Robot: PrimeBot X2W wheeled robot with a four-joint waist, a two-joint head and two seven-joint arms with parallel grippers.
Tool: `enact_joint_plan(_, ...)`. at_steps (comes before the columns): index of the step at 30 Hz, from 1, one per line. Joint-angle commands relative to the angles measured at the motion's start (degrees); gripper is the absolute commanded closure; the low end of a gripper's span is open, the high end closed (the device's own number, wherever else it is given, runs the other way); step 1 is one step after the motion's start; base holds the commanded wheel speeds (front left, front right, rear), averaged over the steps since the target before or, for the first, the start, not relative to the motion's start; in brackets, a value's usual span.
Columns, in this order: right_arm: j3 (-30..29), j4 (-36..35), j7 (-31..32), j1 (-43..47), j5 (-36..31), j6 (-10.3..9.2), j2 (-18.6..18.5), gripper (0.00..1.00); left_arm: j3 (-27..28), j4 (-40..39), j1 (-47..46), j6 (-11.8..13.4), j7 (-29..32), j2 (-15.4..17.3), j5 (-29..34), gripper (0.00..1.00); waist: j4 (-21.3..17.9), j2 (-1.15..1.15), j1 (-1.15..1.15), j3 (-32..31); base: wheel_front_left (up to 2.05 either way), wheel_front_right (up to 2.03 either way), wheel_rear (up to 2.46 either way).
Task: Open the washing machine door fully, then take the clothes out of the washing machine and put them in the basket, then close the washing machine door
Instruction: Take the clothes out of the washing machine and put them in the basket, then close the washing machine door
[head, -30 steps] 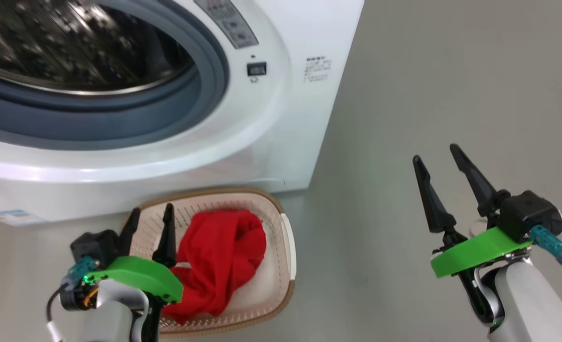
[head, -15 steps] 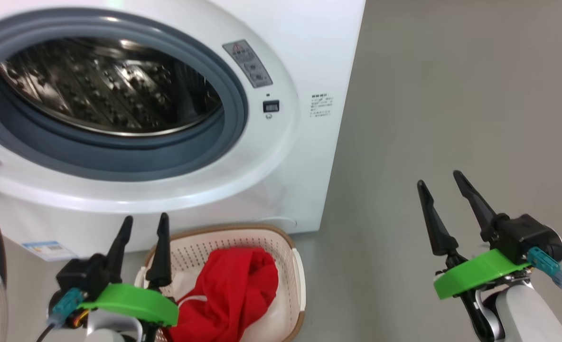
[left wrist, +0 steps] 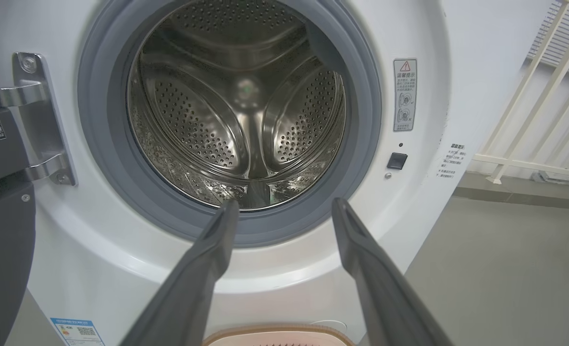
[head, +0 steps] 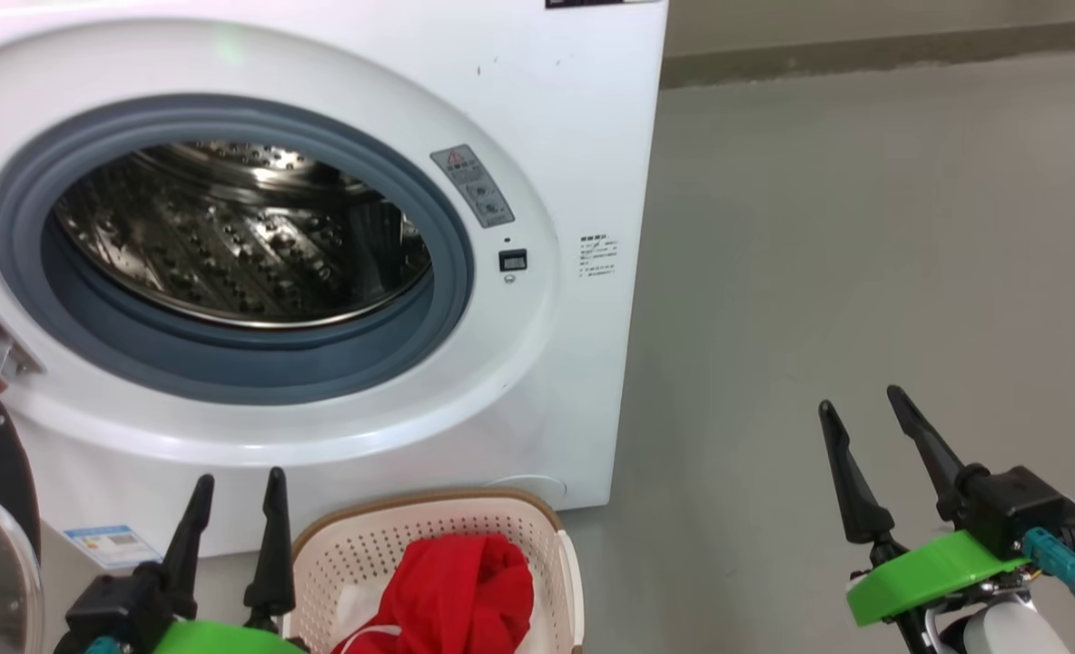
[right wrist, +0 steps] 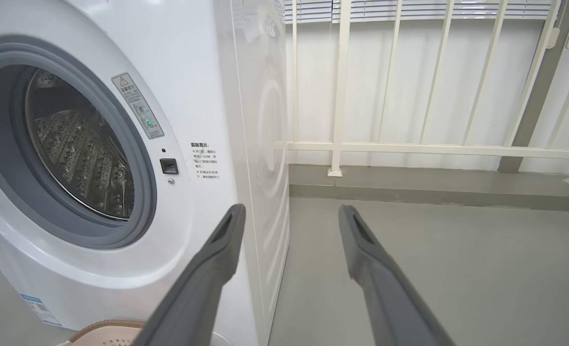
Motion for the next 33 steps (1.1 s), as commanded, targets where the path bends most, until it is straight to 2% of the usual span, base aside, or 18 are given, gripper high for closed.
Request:
enact_joint_plan(1,1.09,-1.68,-0.36,-0.15,-0.82,0.28,-0.06,0.0,2.11,-2.29,0.08,0.05,-0.69,1.01,0.83,0.0,-0.47,0.0,0.0,-0.96,0.0,0.0,0.0)
enact_joint_plan(7,0.54,-2.52,-0.36,1.71,-1.05,0.28,0.06,0.0,2.06,-4.47,2.69,-0.95,-0.69,1.24,0.8,0.0,-0.75,0.0,0.0,-2.02,0.0,0.0,0.0)
enact_joint_plan(23,0.6,-2.87,-0.36,2.61,-1.29,0.28,0.16,0.0,2.18,-5.93,3.58,-0.37,-0.69,1.45,2.2,0.0,-0.96,0.0,0.0,-2.08,-0.03,0.03,0.0)
enact_joint_plan(33,0.66,-2.75,-0.36,2.48,-1.38,0.28,0.08,0.0,1.15,-6.52,3.61,0.09,-0.69,1.63,2.98,0.0,-0.76,0.0,0.0,-1.89,-1.04,1.04,0.0)
